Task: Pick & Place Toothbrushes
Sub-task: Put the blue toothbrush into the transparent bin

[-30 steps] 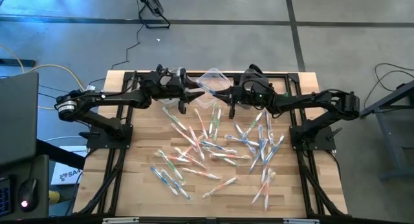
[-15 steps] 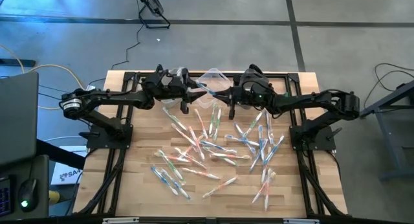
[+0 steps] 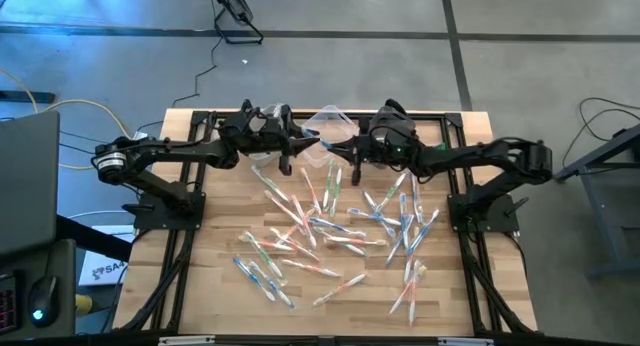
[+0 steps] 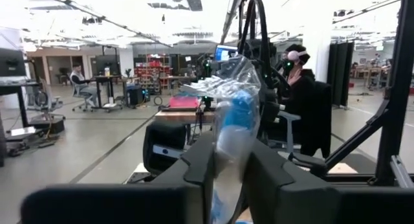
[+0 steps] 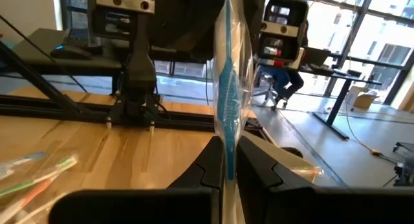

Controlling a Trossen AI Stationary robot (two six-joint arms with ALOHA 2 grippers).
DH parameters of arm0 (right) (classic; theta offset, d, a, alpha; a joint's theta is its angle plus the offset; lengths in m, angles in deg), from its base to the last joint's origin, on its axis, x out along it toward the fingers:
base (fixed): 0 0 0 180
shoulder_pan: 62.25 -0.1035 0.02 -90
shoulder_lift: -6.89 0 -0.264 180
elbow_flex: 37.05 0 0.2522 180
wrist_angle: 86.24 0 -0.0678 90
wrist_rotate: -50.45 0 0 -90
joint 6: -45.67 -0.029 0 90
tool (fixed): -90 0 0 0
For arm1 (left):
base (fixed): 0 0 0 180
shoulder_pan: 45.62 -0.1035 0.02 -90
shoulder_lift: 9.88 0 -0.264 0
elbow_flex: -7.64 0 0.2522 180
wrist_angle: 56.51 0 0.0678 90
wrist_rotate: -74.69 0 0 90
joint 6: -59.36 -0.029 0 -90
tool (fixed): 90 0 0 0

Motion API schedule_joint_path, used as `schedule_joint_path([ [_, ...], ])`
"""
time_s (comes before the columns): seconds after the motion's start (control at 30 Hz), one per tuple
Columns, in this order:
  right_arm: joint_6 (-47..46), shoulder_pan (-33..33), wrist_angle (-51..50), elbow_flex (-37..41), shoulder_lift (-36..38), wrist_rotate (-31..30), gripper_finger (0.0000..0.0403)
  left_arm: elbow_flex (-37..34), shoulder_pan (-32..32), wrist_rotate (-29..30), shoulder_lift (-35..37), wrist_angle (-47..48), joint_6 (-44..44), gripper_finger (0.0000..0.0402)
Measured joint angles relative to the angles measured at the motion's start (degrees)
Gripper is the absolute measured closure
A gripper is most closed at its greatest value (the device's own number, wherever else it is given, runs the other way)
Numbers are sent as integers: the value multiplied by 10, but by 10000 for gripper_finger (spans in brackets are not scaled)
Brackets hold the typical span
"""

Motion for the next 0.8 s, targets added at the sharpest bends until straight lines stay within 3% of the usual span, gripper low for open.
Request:
schedule_joint_path([
  [0.37,0,0,7,0,-3,10,383,0,0,-1,0,1,0,348],
  [0.8,-12,-8,-5,0,-1,-14,203,0,0,0,0,1,-10,355],
])
